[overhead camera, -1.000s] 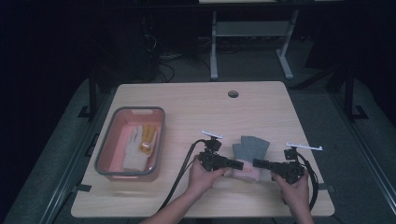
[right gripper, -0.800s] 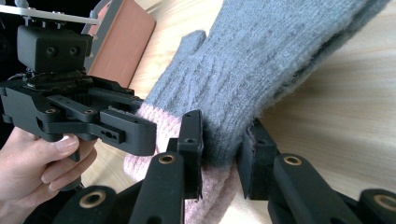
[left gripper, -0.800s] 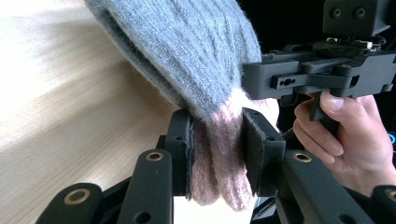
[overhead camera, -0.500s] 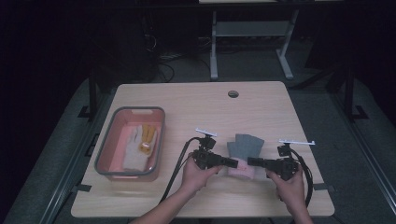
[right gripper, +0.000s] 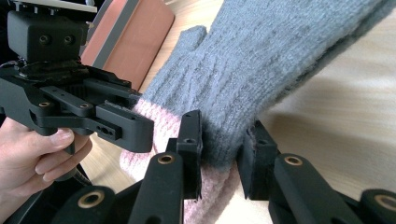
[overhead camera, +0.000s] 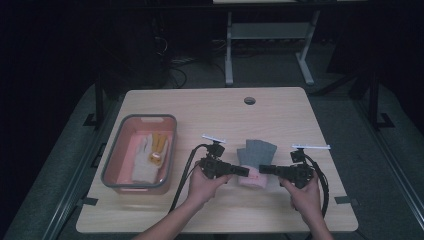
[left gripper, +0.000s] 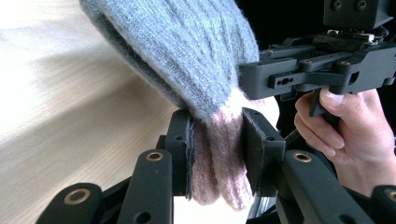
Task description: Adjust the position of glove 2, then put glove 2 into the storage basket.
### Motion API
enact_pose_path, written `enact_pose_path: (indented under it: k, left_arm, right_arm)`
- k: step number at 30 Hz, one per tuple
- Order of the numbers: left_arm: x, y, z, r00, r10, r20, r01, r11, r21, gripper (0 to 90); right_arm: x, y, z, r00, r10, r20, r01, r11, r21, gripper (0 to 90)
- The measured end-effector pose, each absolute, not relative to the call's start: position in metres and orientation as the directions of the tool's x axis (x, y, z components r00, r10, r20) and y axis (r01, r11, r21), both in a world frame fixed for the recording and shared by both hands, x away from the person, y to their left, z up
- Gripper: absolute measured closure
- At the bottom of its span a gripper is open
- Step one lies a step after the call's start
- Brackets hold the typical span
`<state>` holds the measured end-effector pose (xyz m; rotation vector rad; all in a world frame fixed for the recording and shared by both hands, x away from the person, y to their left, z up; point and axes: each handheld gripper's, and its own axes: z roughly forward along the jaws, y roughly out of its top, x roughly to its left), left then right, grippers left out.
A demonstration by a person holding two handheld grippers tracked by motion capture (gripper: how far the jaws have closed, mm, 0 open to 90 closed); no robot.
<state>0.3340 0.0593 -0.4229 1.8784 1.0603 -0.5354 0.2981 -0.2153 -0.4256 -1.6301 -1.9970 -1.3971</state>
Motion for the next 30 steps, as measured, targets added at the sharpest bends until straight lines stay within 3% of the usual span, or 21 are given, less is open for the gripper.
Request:
enact_pose_path:
  k: [30]
  left_arm:
    - [0.335, 0.117, -0.384, 0.555, 0.484, -0.676, 0.819, -0.177, 0.545, 66.6]
  right_arm:
    - [0.324, -0.162, -0.383, -0.439, 0.611, 0.658, 0.838, 0.016, 0.545, 72.1]
